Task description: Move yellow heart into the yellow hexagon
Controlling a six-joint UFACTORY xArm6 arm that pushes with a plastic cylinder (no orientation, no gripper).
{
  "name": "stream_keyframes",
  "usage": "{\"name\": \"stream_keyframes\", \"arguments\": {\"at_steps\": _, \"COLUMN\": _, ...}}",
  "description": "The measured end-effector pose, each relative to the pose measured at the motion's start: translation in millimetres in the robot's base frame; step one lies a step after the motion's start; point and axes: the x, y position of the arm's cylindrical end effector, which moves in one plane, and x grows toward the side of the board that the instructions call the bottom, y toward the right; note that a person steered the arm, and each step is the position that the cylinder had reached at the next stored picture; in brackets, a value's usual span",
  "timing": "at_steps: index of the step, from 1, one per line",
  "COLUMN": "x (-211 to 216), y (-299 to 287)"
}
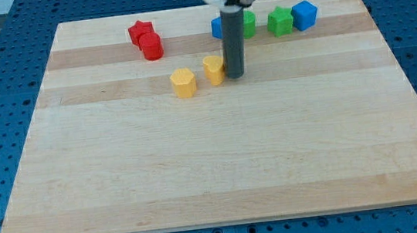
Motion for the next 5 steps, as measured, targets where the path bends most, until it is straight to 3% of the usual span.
{"name": "stream_keyframes", "arguments": {"at_steps": 1, "x": 23.6, "y": -22.1}}
{"name": "stream_keyframes", "arguments": {"at_steps": 2, "x": 20.9, "y": 8.5}}
{"name": "stream_keyframes", "arguments": {"at_steps": 3, "x": -23.2, "y": 85.7}}
{"name": "stream_keyframes", "arguments": {"at_steps": 4, "x": -51.1, "y": 69.2}}
{"name": "stream_keyframes", "arguments": {"at_steps": 5, "x": -45.0, "y": 33.2}}
